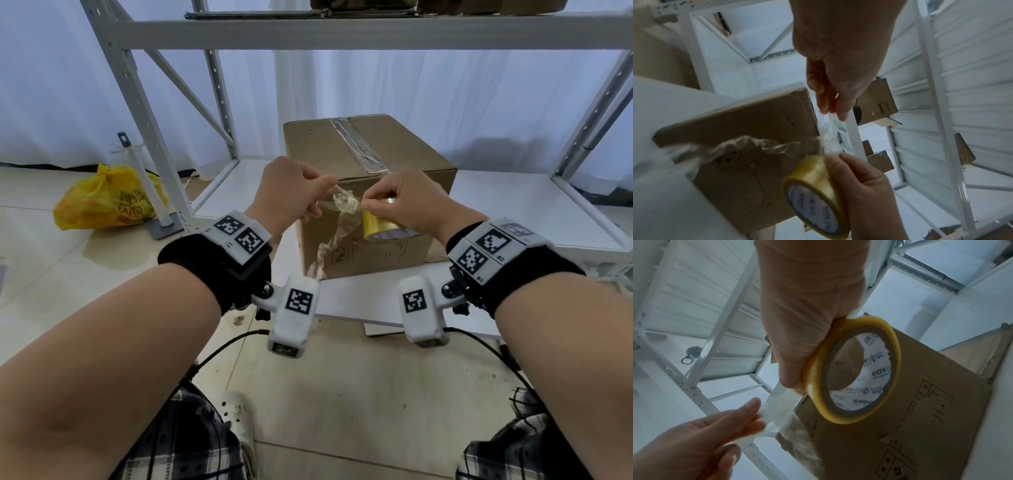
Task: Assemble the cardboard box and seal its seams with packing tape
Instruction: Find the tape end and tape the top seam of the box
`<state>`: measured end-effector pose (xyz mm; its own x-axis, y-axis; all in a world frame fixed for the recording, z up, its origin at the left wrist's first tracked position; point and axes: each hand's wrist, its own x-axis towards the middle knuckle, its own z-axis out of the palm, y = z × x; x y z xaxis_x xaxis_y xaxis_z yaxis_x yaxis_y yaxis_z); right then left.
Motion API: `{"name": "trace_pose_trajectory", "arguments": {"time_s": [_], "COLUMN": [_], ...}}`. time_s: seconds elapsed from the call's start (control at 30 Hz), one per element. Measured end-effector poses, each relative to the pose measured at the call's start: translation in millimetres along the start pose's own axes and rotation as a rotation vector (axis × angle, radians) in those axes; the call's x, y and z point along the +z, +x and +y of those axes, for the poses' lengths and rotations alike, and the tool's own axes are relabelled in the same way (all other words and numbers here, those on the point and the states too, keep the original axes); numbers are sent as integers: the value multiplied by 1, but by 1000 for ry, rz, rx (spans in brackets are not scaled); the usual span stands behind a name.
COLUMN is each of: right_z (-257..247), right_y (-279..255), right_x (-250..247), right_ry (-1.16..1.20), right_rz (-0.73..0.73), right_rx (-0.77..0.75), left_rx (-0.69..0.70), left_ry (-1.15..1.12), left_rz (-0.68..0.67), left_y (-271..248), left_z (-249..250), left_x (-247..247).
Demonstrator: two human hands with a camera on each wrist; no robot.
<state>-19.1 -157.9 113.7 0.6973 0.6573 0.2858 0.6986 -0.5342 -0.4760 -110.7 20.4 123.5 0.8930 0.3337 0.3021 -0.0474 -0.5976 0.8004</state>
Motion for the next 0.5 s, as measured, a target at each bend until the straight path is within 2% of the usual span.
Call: {"name": "trace_pose_trajectory", "arguments": {"time_s": [0.1,0.13,0.17,0.23,0.3,0.33,0.5], "right_z": [-1,-2,-4,-13,-21,-23,-22], "right_y": [-4,-6,-6,-3,1,2,3], "right_x": [-4,-5,-5,-1,5,7,7], "right_ry": [-32,-38,-33,-29,-68,-85,141], "right_rz": [-34,-51,-59,-63,-58,-51,-30], "right_rx": [-1,-2,-9,-31,-57,-63,-63], "left_rx": [70,114,156,220,240,230,196], "left_ry": [164,190,191,183,258,311,504], "left_rz": [204,221,172,-50,-262,-319,-370], "left_y": [9,11,12,7,3,2,2], "left_z": [-5,-4,-2,6,10,11,8], "left_x": [-8,-11,-10,1,17,22,22]}}
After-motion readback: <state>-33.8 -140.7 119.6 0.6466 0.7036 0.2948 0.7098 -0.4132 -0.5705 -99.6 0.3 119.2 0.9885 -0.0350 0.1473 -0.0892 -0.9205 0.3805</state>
